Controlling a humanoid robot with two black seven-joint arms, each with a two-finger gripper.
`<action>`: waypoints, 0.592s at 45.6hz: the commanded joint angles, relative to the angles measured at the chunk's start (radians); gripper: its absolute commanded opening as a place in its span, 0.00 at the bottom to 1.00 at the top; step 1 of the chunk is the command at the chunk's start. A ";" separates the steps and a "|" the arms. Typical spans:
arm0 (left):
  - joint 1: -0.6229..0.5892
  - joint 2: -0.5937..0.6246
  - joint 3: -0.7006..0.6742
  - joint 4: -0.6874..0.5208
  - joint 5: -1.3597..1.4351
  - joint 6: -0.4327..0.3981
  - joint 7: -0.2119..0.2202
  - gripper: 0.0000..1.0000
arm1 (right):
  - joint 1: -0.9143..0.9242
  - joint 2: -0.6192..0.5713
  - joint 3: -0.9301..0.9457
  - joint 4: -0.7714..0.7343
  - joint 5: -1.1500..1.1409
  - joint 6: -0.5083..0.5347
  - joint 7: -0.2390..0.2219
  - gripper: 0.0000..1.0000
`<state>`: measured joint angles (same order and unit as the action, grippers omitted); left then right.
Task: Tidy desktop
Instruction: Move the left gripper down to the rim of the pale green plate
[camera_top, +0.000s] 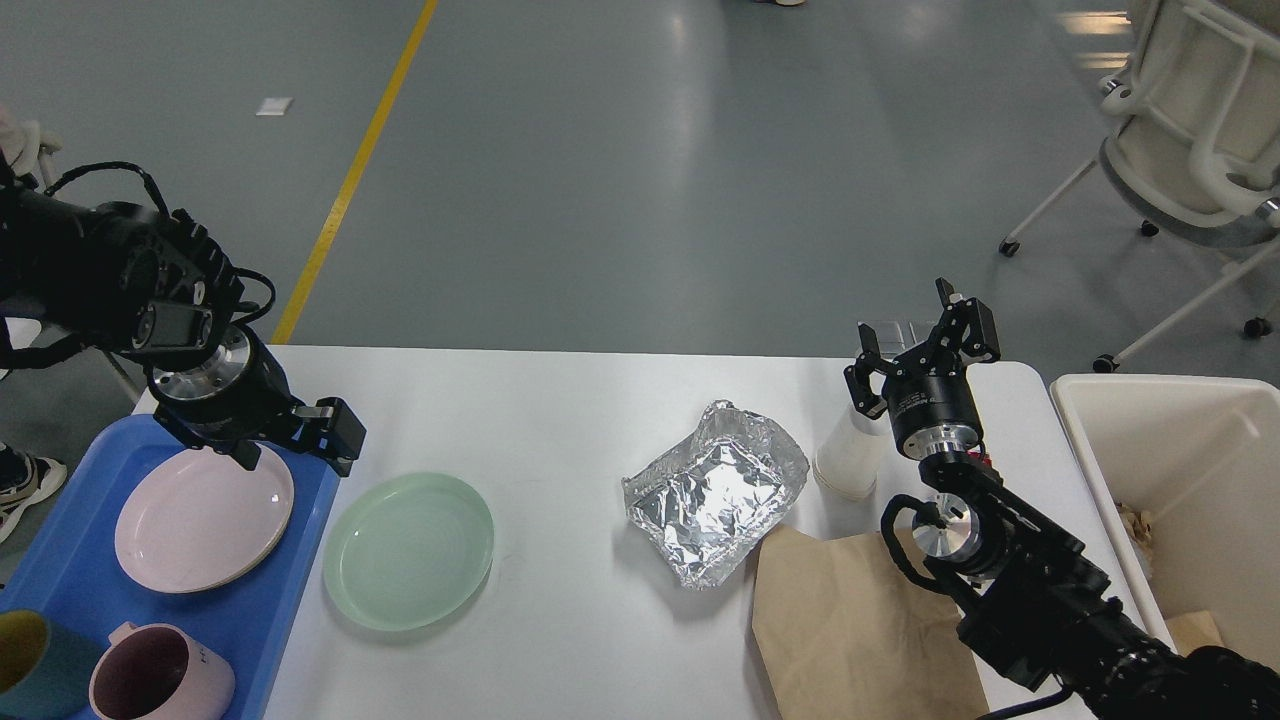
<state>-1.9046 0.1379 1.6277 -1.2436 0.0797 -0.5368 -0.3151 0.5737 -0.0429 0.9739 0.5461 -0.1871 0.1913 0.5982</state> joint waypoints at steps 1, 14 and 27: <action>0.056 -0.038 -0.012 0.000 -0.037 0.004 0.002 0.89 | 0.000 0.000 0.000 0.000 0.000 0.000 0.000 1.00; 0.185 -0.100 -0.075 0.044 -0.048 -0.032 0.007 0.91 | 0.000 0.000 -0.001 0.000 0.000 -0.001 0.000 1.00; 0.274 -0.173 -0.080 0.168 -0.035 -0.108 0.046 0.93 | 0.000 0.000 0.000 0.000 0.000 0.000 0.000 1.00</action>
<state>-1.6723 0.0024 1.5483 -1.1187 0.0380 -0.6613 -0.3006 0.5737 -0.0430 0.9739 0.5461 -0.1871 0.1911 0.5982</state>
